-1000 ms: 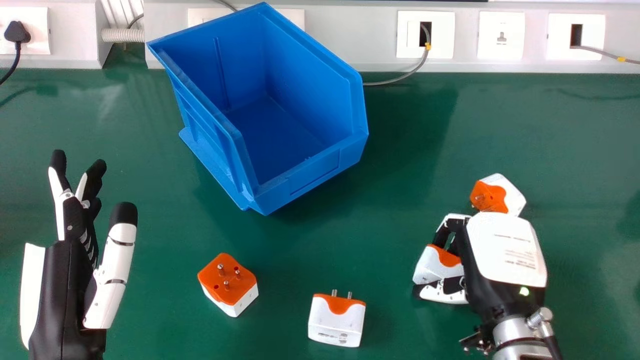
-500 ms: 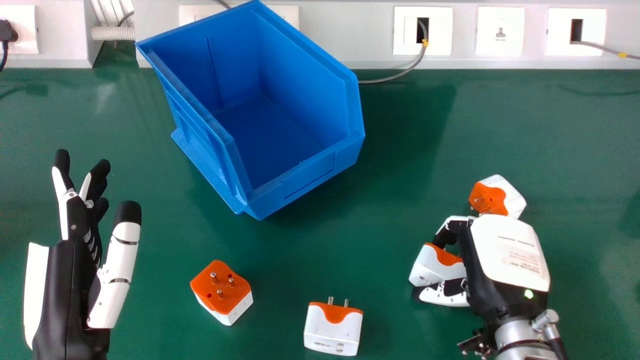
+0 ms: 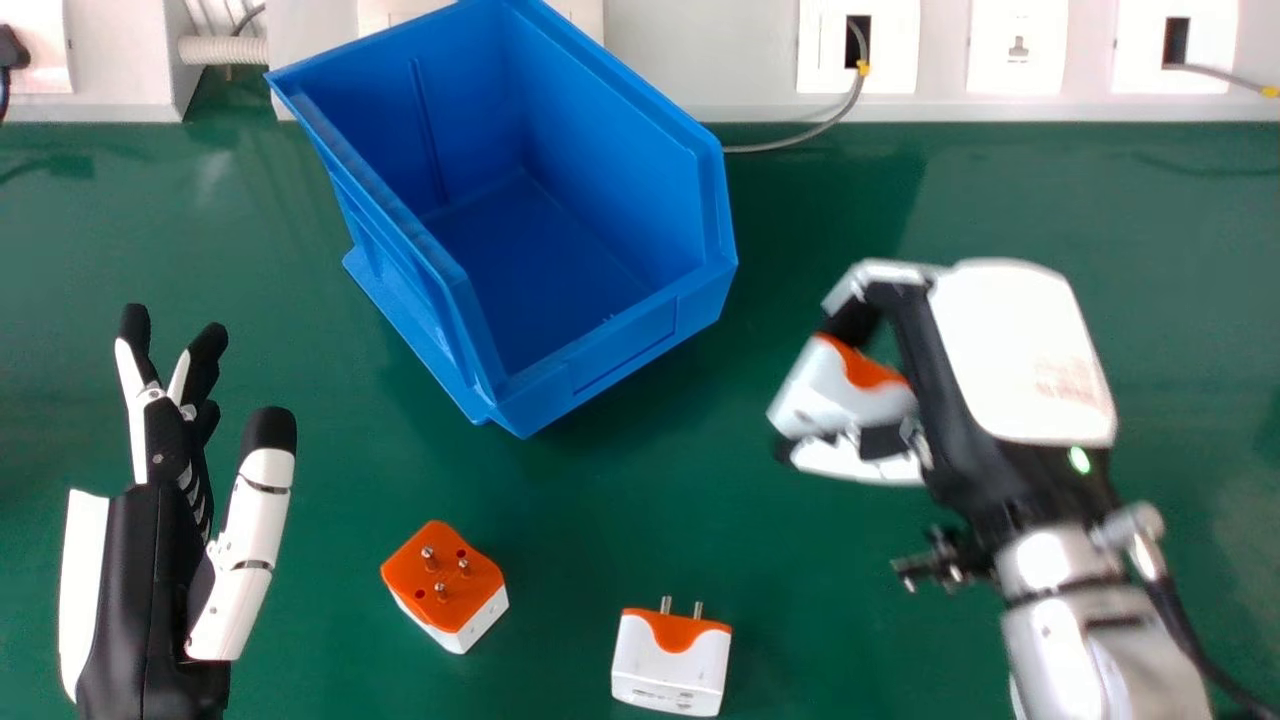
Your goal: Pick all objects and put in blue box
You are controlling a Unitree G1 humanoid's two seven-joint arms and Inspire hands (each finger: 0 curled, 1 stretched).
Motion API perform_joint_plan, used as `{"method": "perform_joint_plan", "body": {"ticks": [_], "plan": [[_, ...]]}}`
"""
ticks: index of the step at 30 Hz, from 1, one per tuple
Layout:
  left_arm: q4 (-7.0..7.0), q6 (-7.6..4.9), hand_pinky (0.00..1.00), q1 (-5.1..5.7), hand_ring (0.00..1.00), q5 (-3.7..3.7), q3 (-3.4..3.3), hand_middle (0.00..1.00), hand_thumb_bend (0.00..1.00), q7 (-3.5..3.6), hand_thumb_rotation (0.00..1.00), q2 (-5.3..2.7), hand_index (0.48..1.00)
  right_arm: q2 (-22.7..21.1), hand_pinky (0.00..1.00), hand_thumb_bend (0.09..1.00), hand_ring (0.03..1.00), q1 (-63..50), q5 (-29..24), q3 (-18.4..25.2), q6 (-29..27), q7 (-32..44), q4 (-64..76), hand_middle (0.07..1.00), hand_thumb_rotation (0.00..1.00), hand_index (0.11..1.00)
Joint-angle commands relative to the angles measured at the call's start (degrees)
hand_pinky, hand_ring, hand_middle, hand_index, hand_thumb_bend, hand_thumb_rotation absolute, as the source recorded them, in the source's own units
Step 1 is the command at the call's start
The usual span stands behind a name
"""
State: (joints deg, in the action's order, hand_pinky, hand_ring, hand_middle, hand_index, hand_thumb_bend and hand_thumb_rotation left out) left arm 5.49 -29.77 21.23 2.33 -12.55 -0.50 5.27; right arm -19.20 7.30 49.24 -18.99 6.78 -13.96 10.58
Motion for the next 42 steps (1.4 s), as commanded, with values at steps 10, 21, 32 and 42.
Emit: {"method": "perform_joint_plan", "body": {"ticks": [10, 21, 32, 42], "plan": [[0.96, -0.91, 0.97, -0.26, 0.98, 0.68, 0.09, 0.97, 0.46, -0.11, 0.84, 0.62, 0.959, 6.55, 0.08, 0.486, 0.122, 18.23, 1.11, -2.99, -4.38, 1.74, -7.81, 0.183, 0.15, 0.469], [1.97, -0.80, 0.99, 1.19, 0.99, 0.13, 0.13, 0.98, 0.46, 0.65, 0.84, 0.75, 0.970, 12.27, 0.09, 0.493, 0.147, 41.25, 3.23, -7.64, -7.31, -1.84, -33.73, 0.225, 0.15, 0.470], [2.44, -1.76, 0.99, 3.11, 0.99, 0.20, -0.05, 0.97, 0.48, 0.32, 0.88, 0.46, 0.972, 19.48, 0.16, 0.496, 0.242, 61.22, 1.62, -10.50, -7.07, -4.20, -64.02, 0.371, 0.13, 0.486], [5.86, 0.05, 1.00, 5.96, 1.00, -1.20, 0.43, 0.98, 0.45, 0.50, 0.87, -0.90, 0.977, 22.27, 0.15, 0.519, 0.235, 68.57, 1.71, -13.98, -5.97, -5.44, -79.49, 0.409, 0.01, 0.510]]}}
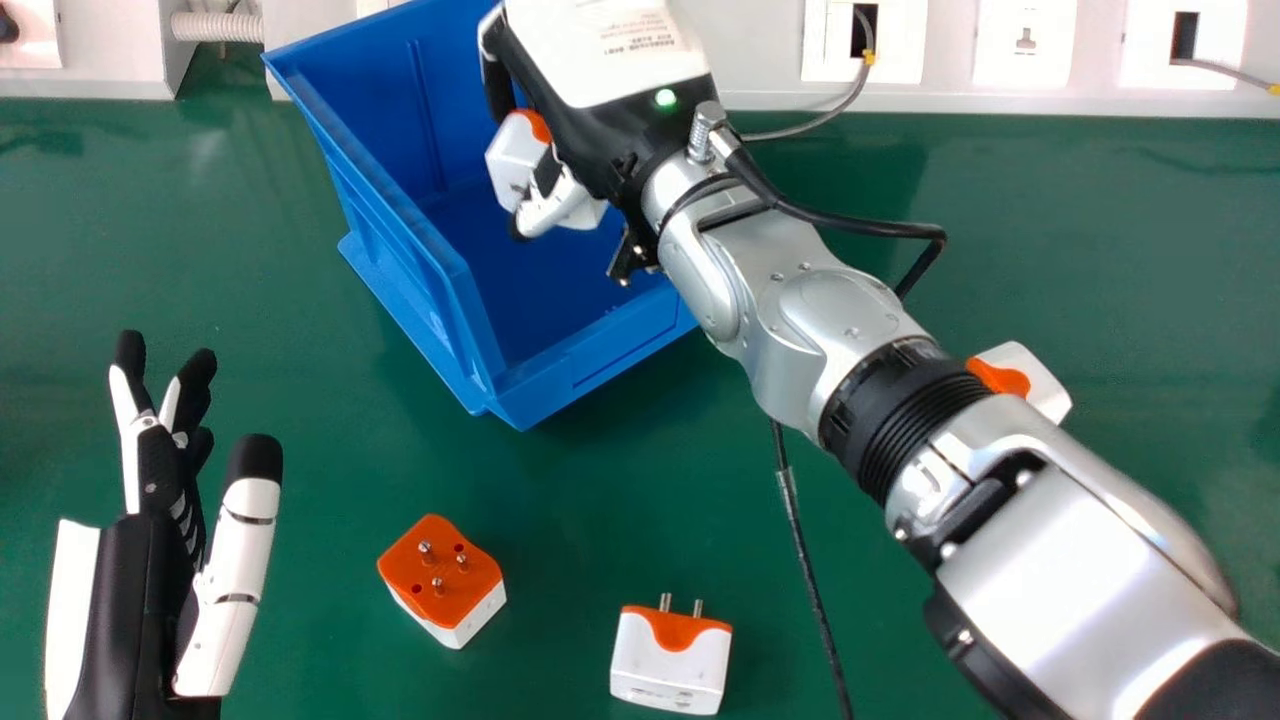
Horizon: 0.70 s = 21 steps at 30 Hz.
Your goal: Pick all objects and put in blue box
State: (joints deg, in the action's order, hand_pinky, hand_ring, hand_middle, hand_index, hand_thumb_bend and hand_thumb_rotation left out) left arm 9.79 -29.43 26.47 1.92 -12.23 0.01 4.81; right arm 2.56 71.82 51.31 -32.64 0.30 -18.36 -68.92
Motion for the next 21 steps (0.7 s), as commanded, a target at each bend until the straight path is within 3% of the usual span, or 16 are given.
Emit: {"method": "perform_joint_plan", "body": {"ticks": [1, 3, 5, 10, 14, 16, 18, 19, 20, 21], "plan": [[1.49, -0.66, 1.00, 0.82, 1.00, -0.74, 0.10, 0.98, 0.44, -0.14, 0.87, -0.60, 0.977, 0.68, 0.15, 0.520, 0.235, 4.33, -0.59, -0.42, 0.85, -0.70, -0.67, 0.408, 0.00, 0.511], [0.72, -1.96, 1.00, 0.79, 0.99, -0.72, 0.06, 0.97, 0.43, -0.17, 0.87, -0.70, 0.975, 0.88, 0.16, 0.520, 0.247, 4.83, -0.93, -0.65, 1.42, 0.30, -1.67, 0.412, 0.00, 0.514], [0.34, -2.47, 1.00, 0.86, 0.99, -0.48, 0.01, 0.97, 0.42, -0.26, 0.87, -0.87, 0.974, 1.25, 0.18, 0.511, 0.317, 5.08, -1.71, -0.43, 2.08, 1.14, -2.47, 0.454, 0.00, 0.534], [0.71, -2.16, 0.99, 1.19, 0.98, 0.72, -0.04, 0.96, 0.43, -0.89, 0.88, -1.44, 0.969, 1.90, 0.24, 0.510, 0.384, 4.05, -4.33, 0.45, 1.24, 0.42, -3.27, 0.520, 0.00, 0.517], [0.70, -2.23, 0.99, 1.43, 0.98, 0.94, 0.26, 0.96, 0.43, -1.11, 0.88, -1.81, 0.962, 1.48, 0.29, 0.511, 0.399, 2.71, -6.02, 0.81, -1.99, -1.25, -2.94, 0.528, 0.00, 0.513], [0.68, -2.18, 1.00, 1.48, 0.98, 1.47, 0.34, 0.96, 0.43, -1.32, 0.88, -2.01, 0.961, 1.26, 0.32, 0.511, 0.397, 2.19, -6.89, 1.09, -3.43, -1.52, -2.91, 0.516, 0.00, 0.522], [0.99, -1.47, 1.00, 1.50, 0.98, 1.56, 0.61, 0.96, 0.43, -1.27, 0.88, -2.21, 0.963, 1.15, 0.39, 0.511, 0.402, 2.13, -6.83, 0.57, -3.44, -1.27, -3.02, 0.518, 0.00, 0.521], [1.17, -1.08, 1.00, 1.47, 0.99, 1.50, 0.81, 0.97, 0.44, -1.15, 0.89, -2.21, 0.967, 1.06, 0.47, 0.506, 0.525, 2.15, -6.57, 0.20, -3.33, -0.87, -2.98, 0.614, 0.05, 0.512], [1.31, -0.90, 1.00, 1.44, 0.99, 1.66, 0.94, 0.97, 0.45, -1.27, 0.90, -2.32, 0.973, 0.99, 0.59, 0.480, 0.678, 2.11, -6.41, -0.04, -3.36, -0.75, -2.92, 0.740, 0.11, 0.662], [1.31, -0.99, 1.00, 1.32, 0.99, 1.95, 1.07, 0.97, 0.45, -1.44, 0.89, -2.36, 0.970, 0.97, 0.66, 0.467, 0.759, 2.06, -6.33, -0.19, -3.32, -0.52, -2.87, 0.810, 0.17, 0.763]]}}
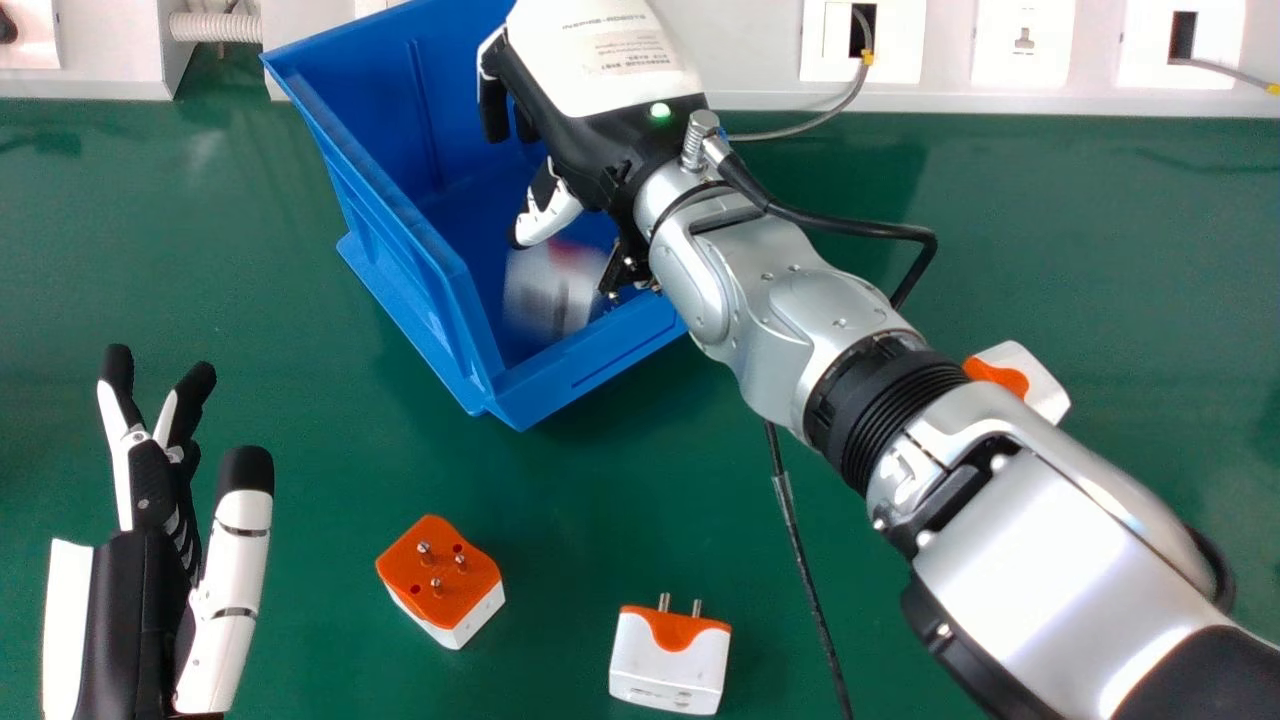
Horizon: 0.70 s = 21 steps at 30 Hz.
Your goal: Pick all objects and put in blue box
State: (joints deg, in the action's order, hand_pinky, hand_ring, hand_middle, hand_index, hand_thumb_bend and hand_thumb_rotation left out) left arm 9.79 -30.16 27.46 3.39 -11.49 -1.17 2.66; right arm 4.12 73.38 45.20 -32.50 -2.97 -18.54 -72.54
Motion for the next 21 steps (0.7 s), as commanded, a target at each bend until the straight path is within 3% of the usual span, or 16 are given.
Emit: {"method": "perform_joint_plan", "body": {"ticks": [1, 3, 5, 8, 11, 14, 21], "plan": [[1.15, -0.47, 1.00, 0.16, 0.99, 0.77, 0.41, 0.97, 0.45, -0.38, 0.89, -0.18, 0.968, -0.55, 0.71, 0.469, 0.808, 0.46, -0.26, -0.37, 0.12, -0.09, 0.78, 0.856, 0.22, 0.824], [0.62, -0.93, 1.00, -0.25, 0.99, 0.89, 0.55, 0.97, 0.47, -0.37, 0.89, 0.00, 0.964, -0.45, 0.80, 0.492, 0.900, 0.47, -0.34, -0.47, 0.57, 0.63, 0.83, 0.949, 0.31, 0.937], [0.61, -0.63, 1.00, -0.44, 0.99, 0.44, 0.74, 0.97, 0.48, -0.19, 0.88, 0.04, 0.964, -0.50, 0.83, 0.493, 0.940, 0.30, -0.16, -0.79, 0.65, 0.46, 1.02, 0.987, 0.36, 0.978], [1.11, 0.15, 1.00, -0.44, 0.99, 0.50, 0.82, 0.97, 0.48, -0.33, 0.87, -0.04, 0.965, -0.47, 0.85, 0.475, 0.960, 0.12, -0.29, -0.89, 0.90, 0.29, 1.21, 0.999, 0.37, 0.989], [0.23, -0.80, 1.00, -0.92, 0.99, 0.76, 0.65, 0.97, 0.47, -0.37, 0.88, 0.31, 0.969, -0.43, 0.85, 0.455, 0.954, -0.25, -0.79, -0.52, 1.07, -0.66, 1.48, 0.998, 0.37, 0.984], [0.02, -0.90, 1.00, -1.15, 0.99, 0.98, 0.68, 0.97, 0.47, -0.41, 0.89, 0.45, 0.969, -1.04, 0.83, 0.445, 0.946, -1.27, -1.34, 0.15, 0.03, -2.47, 2.94, 0.993, 0.35, 0.977], [-0.70, -1.17, 1.00, -1.93, 0.99, 0.36, 0.53, 0.98, 0.47, 0.13, 0.89, 1.13, 0.974, -4.75, 0.81, 0.383, 0.944, -9.19, -0.95, 1.39, -1.41, -9.30, 15.23, 0.990, 0.37, 0.974]]}}
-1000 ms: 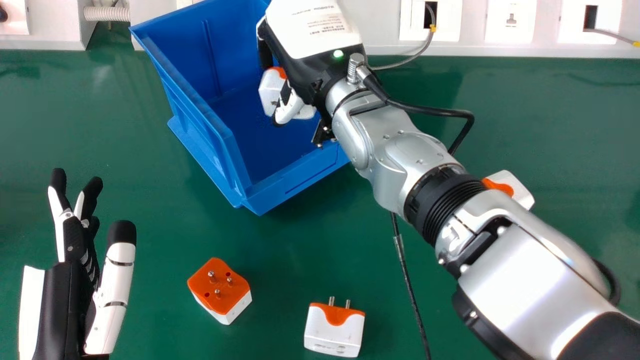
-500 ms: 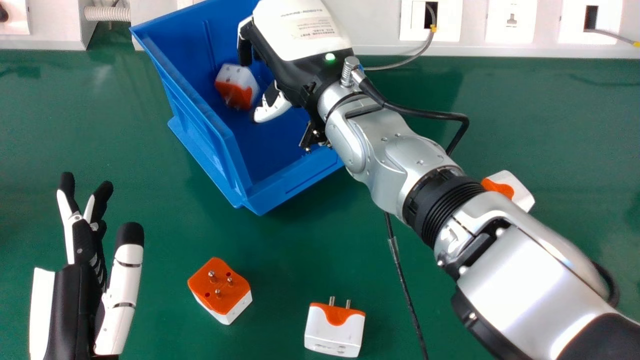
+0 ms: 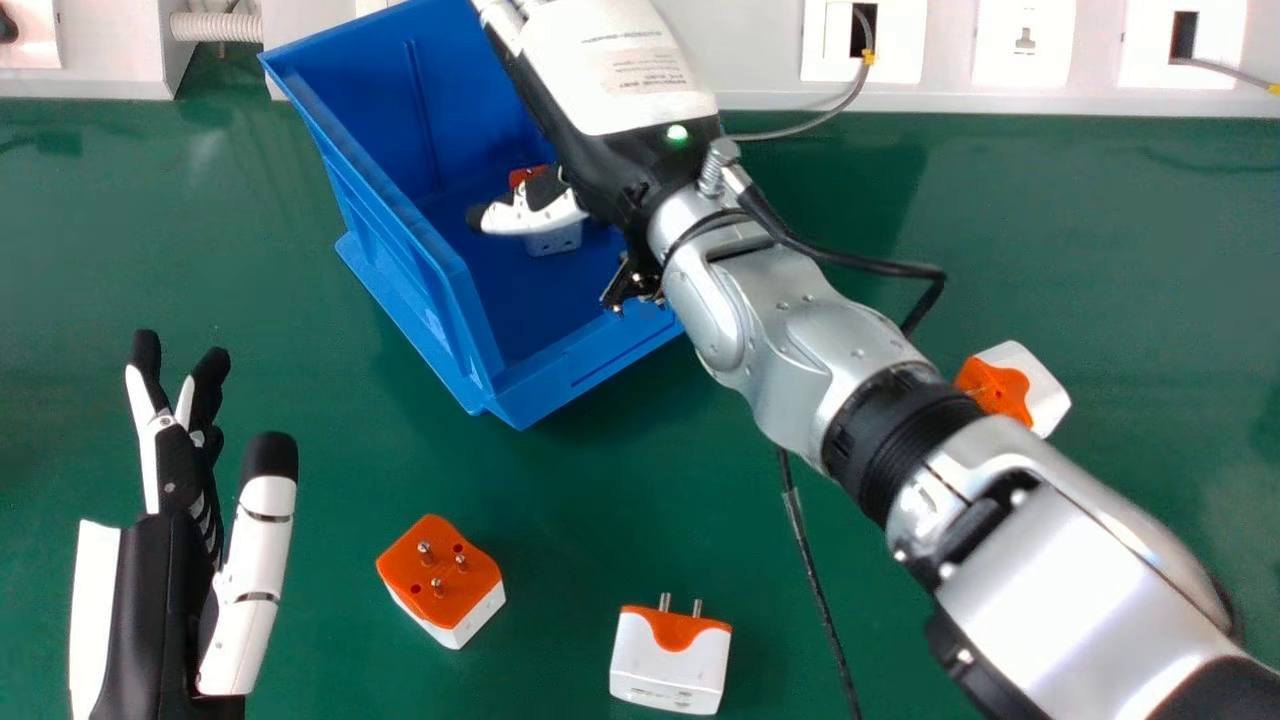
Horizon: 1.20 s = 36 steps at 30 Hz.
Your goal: Pick all objects and put in blue box
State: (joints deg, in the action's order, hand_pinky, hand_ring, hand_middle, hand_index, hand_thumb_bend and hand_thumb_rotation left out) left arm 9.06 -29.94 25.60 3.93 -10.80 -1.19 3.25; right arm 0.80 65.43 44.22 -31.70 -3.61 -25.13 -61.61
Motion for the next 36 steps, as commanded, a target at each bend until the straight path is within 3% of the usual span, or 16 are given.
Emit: {"method": "perform_joint_plan", "body": {"ticks": [1, 5, 8, 10, 12, 16, 19, 21, 24, 27, 30, 33, 36], "plan": [[-0.17, -1.53, 1.00, -0.20, 0.99, -0.35, -0.18, 0.98, 0.46, 0.29, 0.89, 0.71, 0.976, -2.40, 0.79, 0.374, 0.940, -3.55, 0.41, 0.73, -0.88, -3.89, 7.94, 0.985, 0.37, 0.969], [-0.68, -1.45, 1.00, -0.72, 1.00, -0.49, -0.43, 0.99, 0.45, 0.39, 0.90, 1.15, 0.981, -6.43, 0.74, 0.345, 0.921, -15.05, 2.10, 1.81, -0.10, -5.66, 26.30, 0.972, 0.37, 0.962], [-1.41, -2.03, 1.00, -1.33, 0.99, 0.04, -0.68, 0.98, 0.46, 0.00, 0.90, 1.38, 0.976, -8.95, 0.75, 0.313, 0.927, -25.51, 3.11, 3.16, 1.66, -4.91, 41.51, 0.985, 0.45, 0.977], [-1.55, -2.09, 1.00, -1.57, 0.99, -0.04, -0.64, 0.98, 0.44, 0.10, 0.89, 1.47, 0.976, -10.28, 0.76, 0.291, 0.939, -33.32, 2.80, 4.39, 2.39, -3.72, 51.25, 0.996, 0.47, 0.991], [-1.35, -1.42, 1.00, -1.68, 0.99, -0.09, -0.56, 0.98, 0.42, 0.15, 0.89, 1.44, 0.979, -11.85, 0.77, 0.300, 0.948, -40.26, 2.84, 5.36, 2.36, -3.17, 58.56, 0.999, 0.51, 0.997], [-1.98, -1.92, 1.00, -2.19, 1.00, 0.42, -0.55, 0.98, 0.44, 0.07, 0.91, 1.66, 0.984, -15.10, 0.81, 0.384, 0.961, -52.60, 4.10, 7.34, 2.22, -3.36, 68.75, 0.996, 0.64, 0.998], [-2.14, -1.69, 1.00, -2.38, 1.00, 0.01, -0.39, 0.99, 0.45, 0.40, 0.91, 1.81, 0.988, -16.15, 0.79, 0.433, 0.948, -60.79, 4.32, 10.02, 1.83, -3.73, 74.74, 0.992, 0.55, 0.977], [-2.24, -1.63, 1.00, -2.53, 1.00, -0.06, -0.34, 0.99, 0.46, 0.50, 0.91, 2.05, 0.992, -15.68, 0.77, 0.461, 0.933, -64.75, 4.73, 11.71, 2.61, -3.50, 77.55, 0.981, 0.50, 0.955], [-2.78, -1.91, 1.00, -3.01, 1.00, 0.00, -0.32, 0.99, 0.44, 0.38, 0.91, 2.23, 0.989, -15.58, 0.78, 0.483, 0.927, -70.45, 5.57, 15.32, 4.17, -3.98, 80.60, 0.974, 0.53, 0.947], [-3.19, -1.97, 1.00, -3.38, 1.00, -0.20, -0.20, 0.99, 0.41, 0.86, 0.92, 2.50, 0.998, -15.34, 0.81, 0.488, 0.934, -72.91, 6.11, 18.59, 5.63, -3.87, 80.77, 0.985, 0.54, 0.949], [-3.58, -2.03, 1.00, -3.72, 1.00, -0.40, -0.22, 0.99, 0.46, 0.98, 0.93, 2.51, 0.998, -15.43, 0.82, 0.494, 0.934, -74.14, 6.08, 21.29, 6.84, -3.31, 79.82, 0.984, 0.52, 0.947], [-3.35, -1.77, 1.00, -3.65, 1.00, -0.48, -0.25, 1.00, 0.48, 1.10, 0.94, 2.56, 1.000, -15.37, 0.79, 0.511, 0.920, -74.46, 5.60, 23.93, 7.44, -4.48, 77.45, 0.969, 0.48, 0.929], [-3.03, -1.60, 1.00, -3.40, 1.00, -0.40, -0.43, 0.99, 0.49, 1.09, 0.95, 2.61, 0.999, -15.77, 0.76, 0.523, 0.900, -74.19, 6.41, 25.86, 8.46, -5.26, 74.67, 0.954, 0.53, 0.921]]}}
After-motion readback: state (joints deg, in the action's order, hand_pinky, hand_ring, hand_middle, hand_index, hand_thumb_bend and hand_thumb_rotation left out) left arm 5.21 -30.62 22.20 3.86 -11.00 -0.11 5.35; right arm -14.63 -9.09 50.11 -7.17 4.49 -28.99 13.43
